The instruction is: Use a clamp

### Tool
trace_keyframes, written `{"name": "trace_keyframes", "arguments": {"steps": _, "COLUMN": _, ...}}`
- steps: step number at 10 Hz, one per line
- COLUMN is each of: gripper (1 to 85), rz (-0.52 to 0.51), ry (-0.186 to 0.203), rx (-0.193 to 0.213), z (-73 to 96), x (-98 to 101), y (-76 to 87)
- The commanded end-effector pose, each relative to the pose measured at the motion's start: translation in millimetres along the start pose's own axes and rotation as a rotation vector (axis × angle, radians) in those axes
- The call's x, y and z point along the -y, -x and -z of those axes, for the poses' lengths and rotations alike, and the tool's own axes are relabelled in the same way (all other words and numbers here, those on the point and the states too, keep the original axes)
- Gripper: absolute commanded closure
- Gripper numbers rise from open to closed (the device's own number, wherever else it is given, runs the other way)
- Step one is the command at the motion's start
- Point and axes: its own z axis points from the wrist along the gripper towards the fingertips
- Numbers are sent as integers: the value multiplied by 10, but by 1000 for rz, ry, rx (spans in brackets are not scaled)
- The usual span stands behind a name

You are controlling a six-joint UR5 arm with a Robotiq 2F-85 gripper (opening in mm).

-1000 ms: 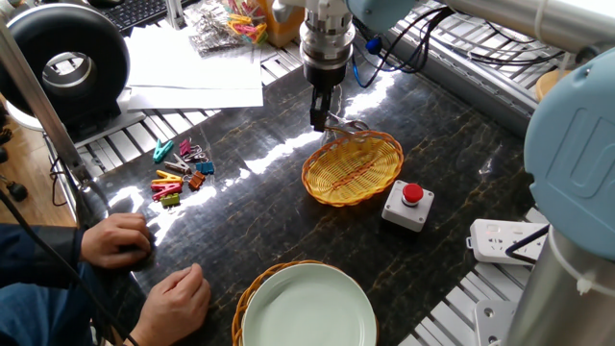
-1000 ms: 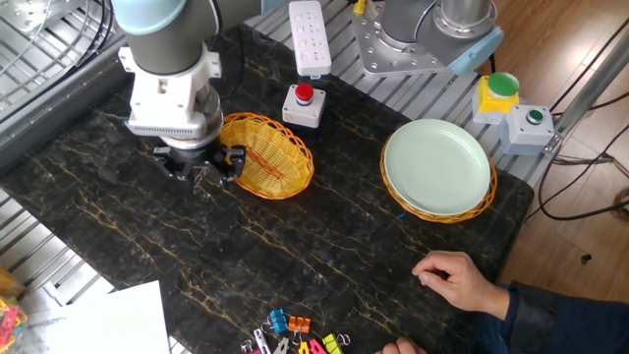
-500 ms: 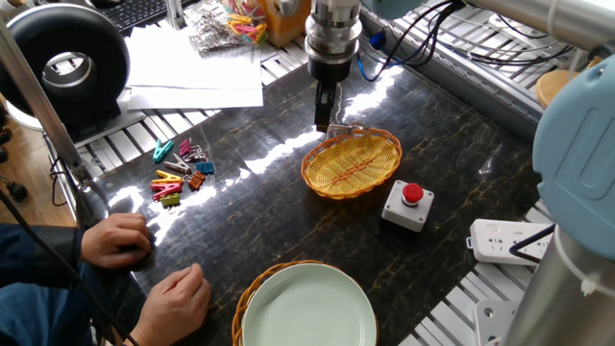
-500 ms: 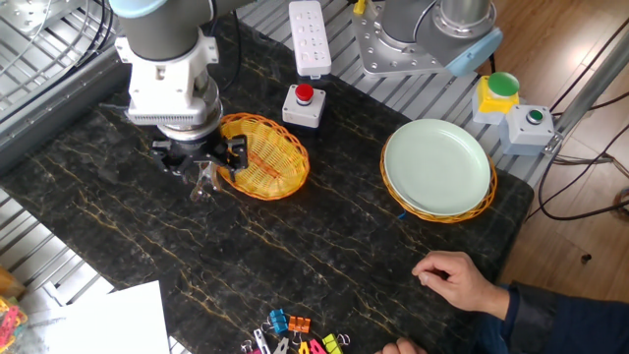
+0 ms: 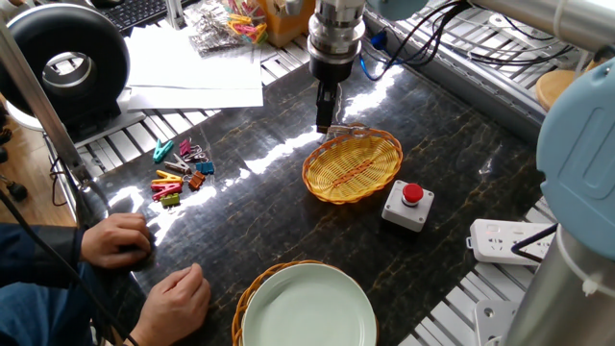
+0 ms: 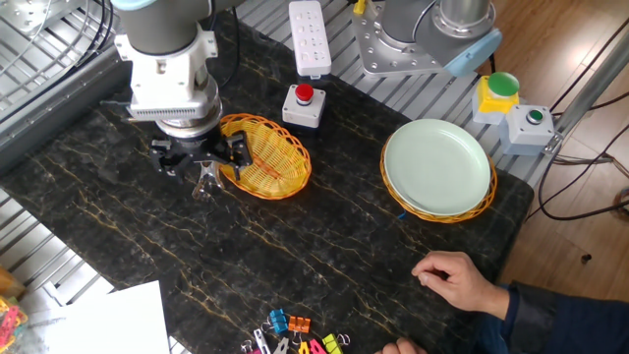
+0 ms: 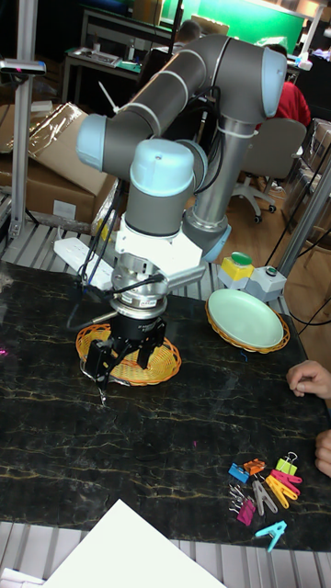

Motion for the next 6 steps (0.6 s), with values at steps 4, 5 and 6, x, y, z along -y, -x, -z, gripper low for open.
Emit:
{"name": "trace_keyframes", "arguments": {"steps": 4, "gripper": 847, "rz": -471, "ry": -9, "rx": -70, "z": 442, "x": -288, "y": 330}}
{"name": "trace_keyframes", "arguments": {"steps": 5, "gripper": 847, "rz": -518, "ry": -29, "rx": -78, "z": 494, "x": -319, "y": 408}}
{"name": "trace_keyframes", "arguments": {"steps": 6, "gripper": 847, "rz": -561, "ry": -26, "rx": -60, "z": 525, "x": -372, "y": 518}}
